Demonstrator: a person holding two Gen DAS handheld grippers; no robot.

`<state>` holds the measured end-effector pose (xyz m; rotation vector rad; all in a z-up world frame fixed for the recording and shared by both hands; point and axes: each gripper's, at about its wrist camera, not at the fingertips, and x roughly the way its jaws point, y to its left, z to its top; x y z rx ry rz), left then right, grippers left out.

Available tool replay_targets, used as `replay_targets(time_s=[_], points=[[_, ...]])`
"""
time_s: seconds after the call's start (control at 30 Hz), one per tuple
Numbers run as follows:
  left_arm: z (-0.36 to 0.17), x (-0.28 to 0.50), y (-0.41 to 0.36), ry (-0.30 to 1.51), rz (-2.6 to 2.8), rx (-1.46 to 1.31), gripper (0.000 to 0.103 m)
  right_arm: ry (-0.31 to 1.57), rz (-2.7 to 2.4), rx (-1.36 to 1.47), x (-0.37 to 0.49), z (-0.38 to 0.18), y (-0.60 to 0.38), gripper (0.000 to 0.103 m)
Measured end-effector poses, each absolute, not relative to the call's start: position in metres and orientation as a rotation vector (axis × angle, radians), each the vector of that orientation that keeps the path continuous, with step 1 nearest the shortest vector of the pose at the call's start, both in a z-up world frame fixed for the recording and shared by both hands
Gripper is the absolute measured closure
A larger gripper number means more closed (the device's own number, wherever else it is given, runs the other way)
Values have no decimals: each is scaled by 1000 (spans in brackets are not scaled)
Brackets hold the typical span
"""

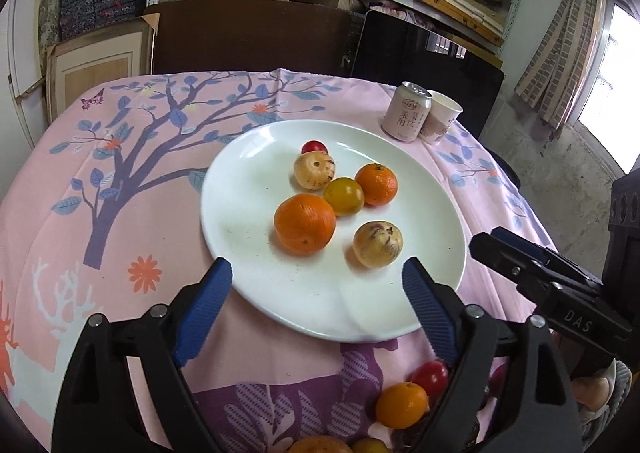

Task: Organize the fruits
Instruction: 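Carry the orange and pepino to the plate and release both, then grasp the small orange with the left tool while the right tool grasps the red plum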

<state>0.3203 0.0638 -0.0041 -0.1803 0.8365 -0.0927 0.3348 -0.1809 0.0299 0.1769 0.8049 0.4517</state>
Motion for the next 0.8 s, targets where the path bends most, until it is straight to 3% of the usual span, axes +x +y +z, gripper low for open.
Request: replay_targets(time_s=[0.43, 0.57, 0.8], points=[[-6, 277, 100, 783, -12, -304, 5, 756, 431, 221, 303, 27, -199, 24], [-10, 243, 117, 771, 50, -314, 5, 751, 393, 234, 285, 23, -210, 14], [-14, 167, 151, 697, 121, -416, 5, 800, 372, 362, 248, 6, -236, 11]])
